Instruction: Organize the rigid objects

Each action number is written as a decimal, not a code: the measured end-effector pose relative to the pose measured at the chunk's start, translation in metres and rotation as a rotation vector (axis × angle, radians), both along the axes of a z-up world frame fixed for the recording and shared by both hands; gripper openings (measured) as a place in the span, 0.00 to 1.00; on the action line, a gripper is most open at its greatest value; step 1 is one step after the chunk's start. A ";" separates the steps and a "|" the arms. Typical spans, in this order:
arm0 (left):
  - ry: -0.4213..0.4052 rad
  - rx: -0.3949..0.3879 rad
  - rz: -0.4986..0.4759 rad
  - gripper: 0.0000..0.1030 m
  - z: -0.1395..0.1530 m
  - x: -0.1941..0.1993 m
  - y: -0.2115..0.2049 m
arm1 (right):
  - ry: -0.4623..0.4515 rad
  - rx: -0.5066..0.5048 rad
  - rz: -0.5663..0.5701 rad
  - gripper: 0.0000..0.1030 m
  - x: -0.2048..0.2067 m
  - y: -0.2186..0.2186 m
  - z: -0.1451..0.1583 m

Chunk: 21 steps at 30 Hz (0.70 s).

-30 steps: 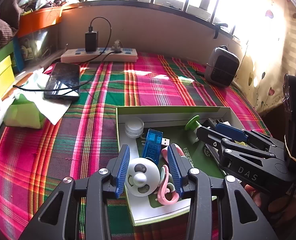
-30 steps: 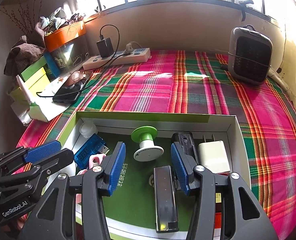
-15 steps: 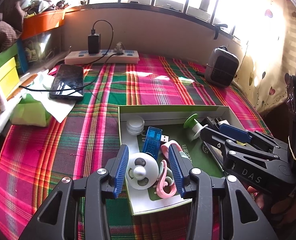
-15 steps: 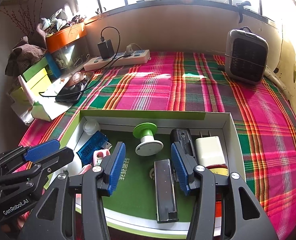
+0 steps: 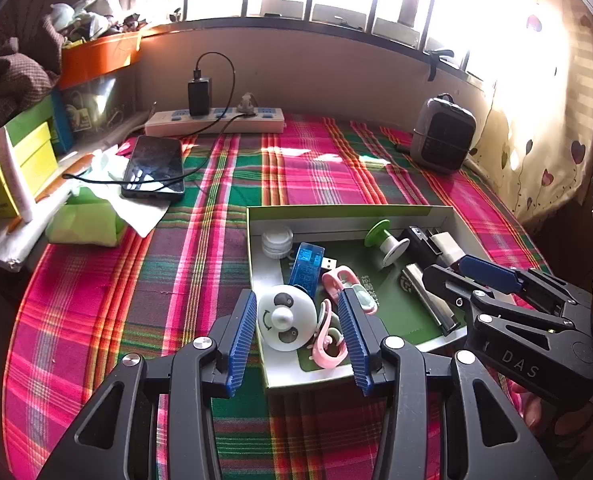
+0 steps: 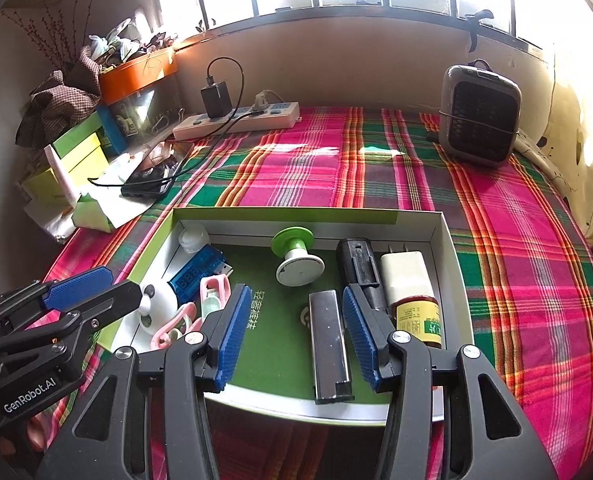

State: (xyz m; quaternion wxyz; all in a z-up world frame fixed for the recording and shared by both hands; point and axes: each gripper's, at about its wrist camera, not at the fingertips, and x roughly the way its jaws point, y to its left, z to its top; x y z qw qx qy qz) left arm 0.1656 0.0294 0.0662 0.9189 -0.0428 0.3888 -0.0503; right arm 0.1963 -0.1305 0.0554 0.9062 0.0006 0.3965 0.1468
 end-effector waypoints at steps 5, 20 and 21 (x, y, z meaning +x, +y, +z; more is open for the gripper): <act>-0.010 0.014 -0.001 0.41 0.003 -0.016 -0.005 | -0.024 -0.016 -0.007 0.48 -0.018 -0.004 0.006; 0.039 0.045 0.007 0.41 -0.016 -0.056 -0.022 | -0.041 -0.080 -0.076 0.48 -0.073 -0.023 0.006; 0.041 0.051 0.007 0.41 -0.018 -0.058 -0.023 | -0.034 -0.083 -0.082 0.48 -0.075 -0.025 0.003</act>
